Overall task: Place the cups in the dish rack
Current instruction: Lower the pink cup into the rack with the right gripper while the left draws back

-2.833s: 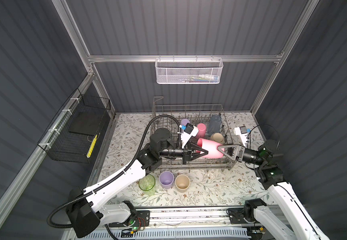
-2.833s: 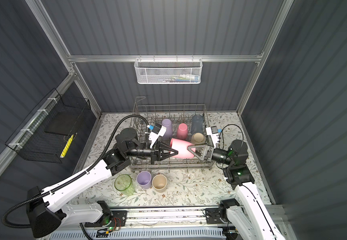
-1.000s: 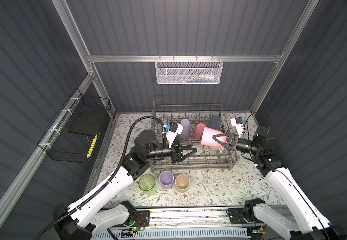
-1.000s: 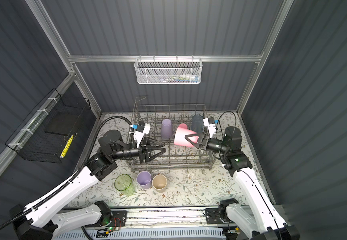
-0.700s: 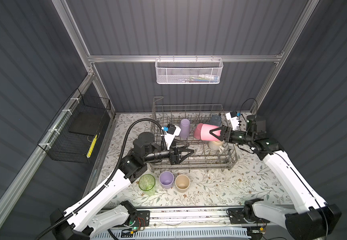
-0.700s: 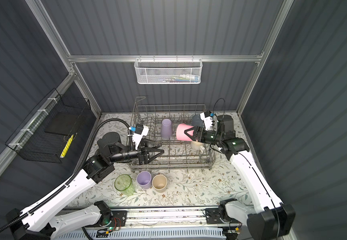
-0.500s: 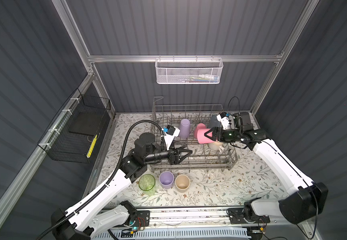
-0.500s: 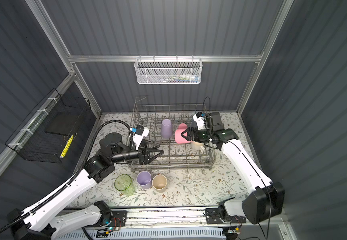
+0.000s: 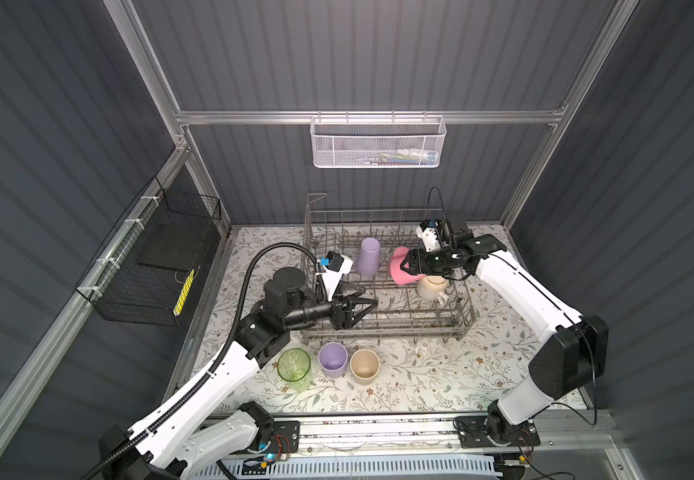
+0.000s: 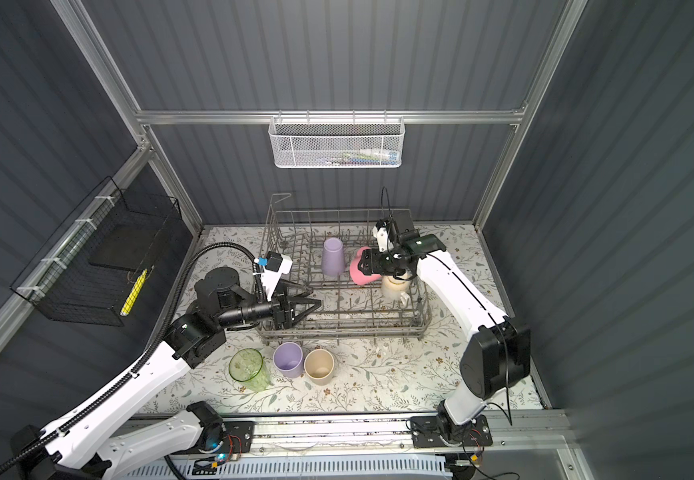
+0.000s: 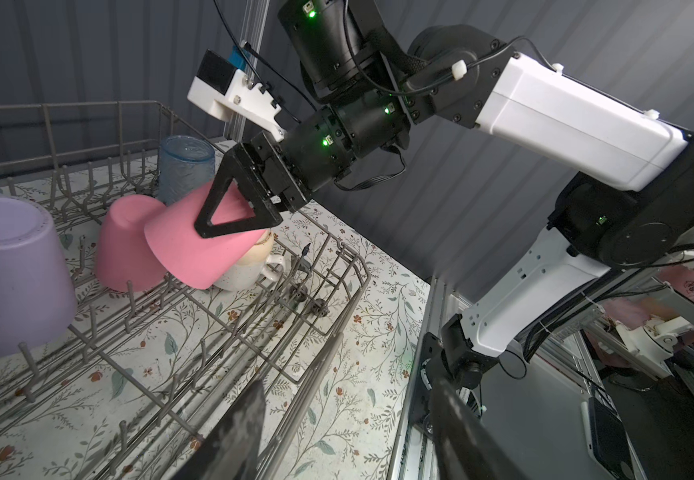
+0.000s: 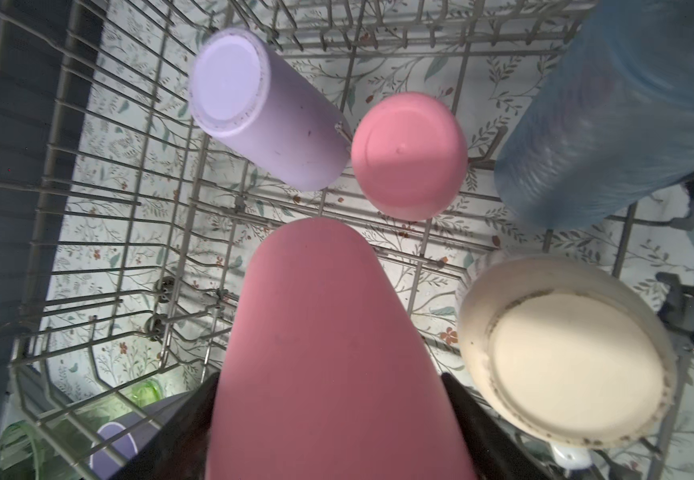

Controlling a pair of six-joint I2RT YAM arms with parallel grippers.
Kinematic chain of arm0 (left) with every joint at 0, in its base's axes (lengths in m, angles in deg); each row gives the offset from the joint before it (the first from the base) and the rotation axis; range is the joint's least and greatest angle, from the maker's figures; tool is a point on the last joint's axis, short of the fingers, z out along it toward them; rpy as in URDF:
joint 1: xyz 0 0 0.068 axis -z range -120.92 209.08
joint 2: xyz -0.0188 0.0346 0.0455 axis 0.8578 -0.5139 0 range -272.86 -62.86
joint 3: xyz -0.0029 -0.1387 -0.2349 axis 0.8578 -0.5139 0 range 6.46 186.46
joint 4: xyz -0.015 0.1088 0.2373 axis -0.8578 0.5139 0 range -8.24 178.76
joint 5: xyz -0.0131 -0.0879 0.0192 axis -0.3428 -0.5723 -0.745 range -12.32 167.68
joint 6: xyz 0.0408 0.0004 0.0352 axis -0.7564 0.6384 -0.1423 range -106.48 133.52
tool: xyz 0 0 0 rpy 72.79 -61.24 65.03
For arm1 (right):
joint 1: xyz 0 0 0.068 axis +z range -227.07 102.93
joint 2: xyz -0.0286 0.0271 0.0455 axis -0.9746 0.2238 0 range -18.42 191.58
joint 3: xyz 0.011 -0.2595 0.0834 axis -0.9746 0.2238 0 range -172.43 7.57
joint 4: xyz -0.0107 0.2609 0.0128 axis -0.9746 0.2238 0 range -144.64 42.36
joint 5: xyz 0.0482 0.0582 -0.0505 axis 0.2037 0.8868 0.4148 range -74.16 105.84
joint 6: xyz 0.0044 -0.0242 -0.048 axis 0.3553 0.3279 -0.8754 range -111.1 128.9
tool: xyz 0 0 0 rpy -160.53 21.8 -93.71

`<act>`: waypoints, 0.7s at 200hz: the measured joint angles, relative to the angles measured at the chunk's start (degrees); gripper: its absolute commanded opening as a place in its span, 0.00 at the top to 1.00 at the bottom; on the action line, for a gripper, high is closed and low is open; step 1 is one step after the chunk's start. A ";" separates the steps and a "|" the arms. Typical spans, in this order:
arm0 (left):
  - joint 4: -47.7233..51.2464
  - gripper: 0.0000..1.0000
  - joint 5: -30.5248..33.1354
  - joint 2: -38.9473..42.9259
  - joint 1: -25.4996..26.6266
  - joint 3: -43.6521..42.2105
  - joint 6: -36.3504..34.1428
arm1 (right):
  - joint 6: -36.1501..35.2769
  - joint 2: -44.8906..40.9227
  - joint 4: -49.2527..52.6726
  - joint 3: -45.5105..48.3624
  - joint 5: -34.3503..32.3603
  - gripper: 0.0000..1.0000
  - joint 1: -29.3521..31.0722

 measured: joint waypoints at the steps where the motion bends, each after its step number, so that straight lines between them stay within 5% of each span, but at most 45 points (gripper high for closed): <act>1: -0.02 0.37 0.00 0.00 -0.02 0.00 0.00 | -0.04 0.11 0.04 -0.07 -0.09 0.66 0.02; 140: -0.04 0.38 -2.75 -0.07 -2.12 -0.66 -0.42 | -2.45 9.42 2.14 -7.04 -3.80 0.64 1.51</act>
